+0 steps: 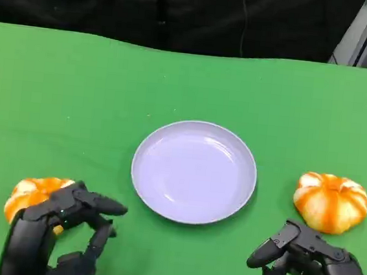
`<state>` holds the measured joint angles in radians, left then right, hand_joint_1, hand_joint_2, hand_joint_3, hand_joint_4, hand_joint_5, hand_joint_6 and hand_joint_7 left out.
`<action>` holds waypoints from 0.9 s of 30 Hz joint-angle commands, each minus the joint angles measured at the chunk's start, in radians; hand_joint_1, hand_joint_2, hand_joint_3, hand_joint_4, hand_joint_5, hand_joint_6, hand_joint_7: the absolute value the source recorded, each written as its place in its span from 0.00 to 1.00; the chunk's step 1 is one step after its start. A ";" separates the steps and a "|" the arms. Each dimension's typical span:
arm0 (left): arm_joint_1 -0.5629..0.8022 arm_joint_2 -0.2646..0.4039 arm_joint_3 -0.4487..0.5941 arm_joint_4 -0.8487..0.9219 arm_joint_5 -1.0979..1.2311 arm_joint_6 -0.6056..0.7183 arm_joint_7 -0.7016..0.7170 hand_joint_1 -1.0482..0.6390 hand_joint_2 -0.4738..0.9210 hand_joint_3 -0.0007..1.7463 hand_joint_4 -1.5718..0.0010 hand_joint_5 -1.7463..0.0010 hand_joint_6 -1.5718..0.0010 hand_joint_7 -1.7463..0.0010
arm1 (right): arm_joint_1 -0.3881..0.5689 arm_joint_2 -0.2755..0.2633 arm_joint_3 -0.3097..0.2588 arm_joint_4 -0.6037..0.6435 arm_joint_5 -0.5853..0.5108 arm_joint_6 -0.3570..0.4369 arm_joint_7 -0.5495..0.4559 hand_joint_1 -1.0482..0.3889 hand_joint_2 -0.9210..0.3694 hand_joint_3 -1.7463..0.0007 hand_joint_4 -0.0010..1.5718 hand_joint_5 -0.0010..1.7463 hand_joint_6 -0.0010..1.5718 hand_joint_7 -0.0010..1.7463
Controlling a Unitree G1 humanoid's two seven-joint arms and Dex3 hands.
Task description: Grasp the bread from the table and place it into the plate.
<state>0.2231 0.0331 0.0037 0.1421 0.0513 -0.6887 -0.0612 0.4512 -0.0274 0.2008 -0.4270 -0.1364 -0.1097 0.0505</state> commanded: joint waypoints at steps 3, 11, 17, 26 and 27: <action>-0.001 0.075 0.027 -0.057 0.212 0.115 0.068 0.39 0.99 0.12 0.82 0.73 0.71 1.00 | 0.008 -0.005 -0.005 -0.002 0.005 -0.007 -0.007 0.75 0.36 0.29 0.44 0.96 0.46 0.77; -0.026 0.152 0.007 -0.117 0.460 0.303 0.128 0.29 1.00 0.11 0.91 0.77 0.81 1.00 | 0.002 0.000 -0.002 0.003 0.007 -0.003 -0.010 0.76 0.35 0.29 0.45 0.97 0.46 0.77; -0.068 0.213 -0.076 -0.198 0.733 0.581 0.093 0.22 1.00 0.10 1.00 0.99 0.93 1.00 | -0.012 0.005 0.004 0.022 0.002 -0.014 -0.016 0.76 0.36 0.28 0.45 0.97 0.46 0.78; -0.184 0.253 -0.192 -0.127 0.960 0.870 0.024 0.24 1.00 0.09 0.96 0.98 0.93 1.00 | -0.011 0.014 0.014 0.018 0.002 0.002 -0.019 0.75 0.37 0.27 0.46 0.96 0.46 0.78; -0.198 0.251 -0.203 -0.115 0.968 0.896 0.015 0.25 1.00 0.08 0.94 0.97 0.93 1.00 | -0.011 0.013 0.015 0.019 0.002 0.001 -0.019 0.75 0.37 0.27 0.46 0.96 0.46 0.78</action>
<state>0.0749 0.2651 -0.1712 -0.0079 0.9720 0.1286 -0.0116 0.4335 -0.0127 0.2164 -0.4055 -0.1393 -0.1120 0.0371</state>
